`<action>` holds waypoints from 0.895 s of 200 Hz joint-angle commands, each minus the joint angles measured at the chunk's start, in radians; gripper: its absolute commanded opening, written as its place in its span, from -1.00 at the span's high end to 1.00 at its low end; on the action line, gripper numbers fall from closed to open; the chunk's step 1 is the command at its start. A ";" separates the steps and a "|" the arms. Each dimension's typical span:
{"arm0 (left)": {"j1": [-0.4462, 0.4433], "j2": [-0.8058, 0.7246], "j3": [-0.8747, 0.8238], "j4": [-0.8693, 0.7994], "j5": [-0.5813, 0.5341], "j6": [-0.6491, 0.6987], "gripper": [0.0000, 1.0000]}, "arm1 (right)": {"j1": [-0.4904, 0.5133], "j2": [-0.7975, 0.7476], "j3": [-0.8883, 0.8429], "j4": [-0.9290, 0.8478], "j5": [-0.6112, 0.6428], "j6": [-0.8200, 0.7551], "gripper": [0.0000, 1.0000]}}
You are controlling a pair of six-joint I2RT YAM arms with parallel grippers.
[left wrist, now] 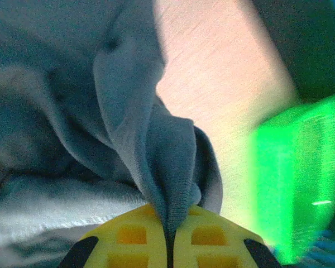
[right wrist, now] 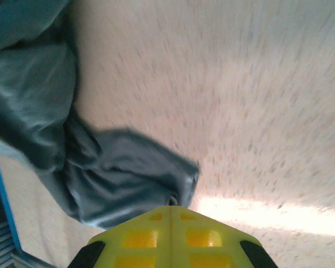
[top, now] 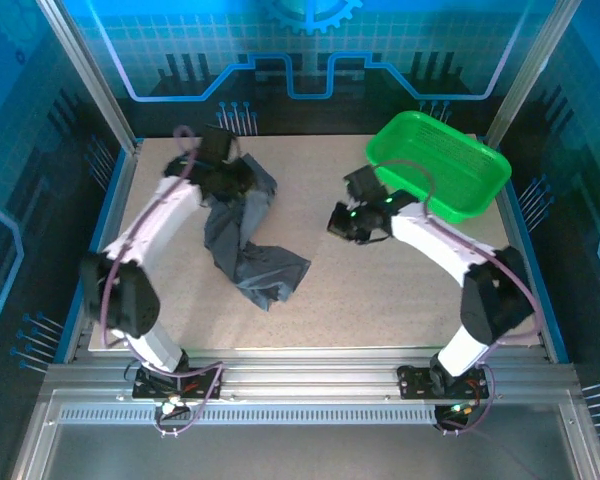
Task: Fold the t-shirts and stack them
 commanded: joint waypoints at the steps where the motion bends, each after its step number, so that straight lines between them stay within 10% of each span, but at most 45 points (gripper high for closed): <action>1: 0.086 -0.049 -0.014 0.236 0.188 -0.154 1.00 | -0.062 -0.038 0.064 -0.116 0.030 -0.132 1.00; 30: 0.158 -0.089 0.000 0.236 0.230 -0.173 1.00 | -0.044 0.009 0.102 -0.138 -0.014 -0.145 0.96; 71: 0.238 -0.229 -0.109 0.184 0.186 -0.146 1.00 | -0.048 0.117 0.140 -0.179 0.141 -0.210 0.01; 179: 0.279 -0.400 -0.270 0.086 0.218 -0.090 1.00 | -0.468 0.662 0.661 -0.224 0.158 -0.198 0.09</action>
